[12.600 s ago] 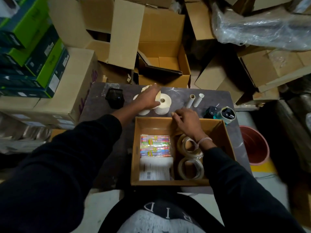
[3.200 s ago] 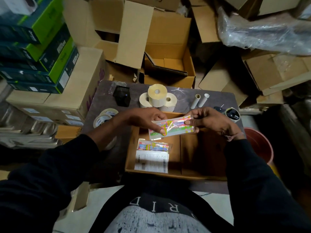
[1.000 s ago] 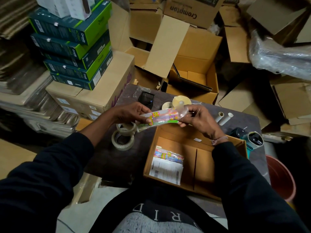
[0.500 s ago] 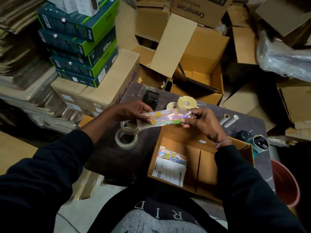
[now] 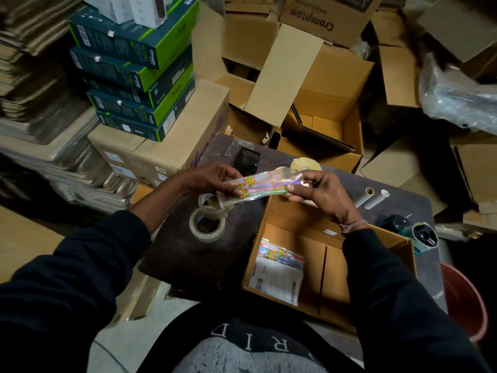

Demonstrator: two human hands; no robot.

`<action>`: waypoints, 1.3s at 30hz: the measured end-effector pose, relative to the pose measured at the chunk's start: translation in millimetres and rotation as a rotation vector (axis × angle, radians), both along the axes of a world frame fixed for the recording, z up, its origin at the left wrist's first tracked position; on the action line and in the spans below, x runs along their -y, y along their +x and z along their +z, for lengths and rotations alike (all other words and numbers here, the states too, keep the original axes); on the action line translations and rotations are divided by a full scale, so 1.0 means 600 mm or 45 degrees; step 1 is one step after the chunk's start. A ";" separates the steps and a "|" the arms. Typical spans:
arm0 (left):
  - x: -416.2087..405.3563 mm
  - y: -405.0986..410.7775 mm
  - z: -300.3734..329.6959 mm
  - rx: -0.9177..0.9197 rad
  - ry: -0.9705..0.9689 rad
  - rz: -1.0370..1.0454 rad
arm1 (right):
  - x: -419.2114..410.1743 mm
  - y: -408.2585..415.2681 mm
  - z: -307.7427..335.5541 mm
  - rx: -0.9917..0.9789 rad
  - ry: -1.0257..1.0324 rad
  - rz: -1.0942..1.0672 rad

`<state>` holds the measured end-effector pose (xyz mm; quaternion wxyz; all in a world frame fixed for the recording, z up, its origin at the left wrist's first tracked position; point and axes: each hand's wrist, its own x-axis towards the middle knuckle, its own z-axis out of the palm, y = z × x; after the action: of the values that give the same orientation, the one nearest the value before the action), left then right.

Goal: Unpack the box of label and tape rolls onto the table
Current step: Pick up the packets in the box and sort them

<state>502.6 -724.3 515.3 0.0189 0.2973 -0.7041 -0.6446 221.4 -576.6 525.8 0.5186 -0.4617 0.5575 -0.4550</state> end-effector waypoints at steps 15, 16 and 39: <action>0.036 0.141 -0.093 0.013 0.055 0.607 | 0.126 -0.004 -0.029 -0.667 -0.086 -0.436; 0.034 0.145 -0.098 0.017 0.042 0.655 | 0.145 0.003 -0.035 -0.764 -0.084 -0.454; 0.052 0.154 -0.137 -0.040 0.080 0.855 | 0.379 0.087 -0.127 -1.421 0.258 -0.190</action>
<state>595.2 -755.5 432.8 0.2318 0.5033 -0.5461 -0.6283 273.7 -804.1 449.5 0.1538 -0.5395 0.8188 -0.1220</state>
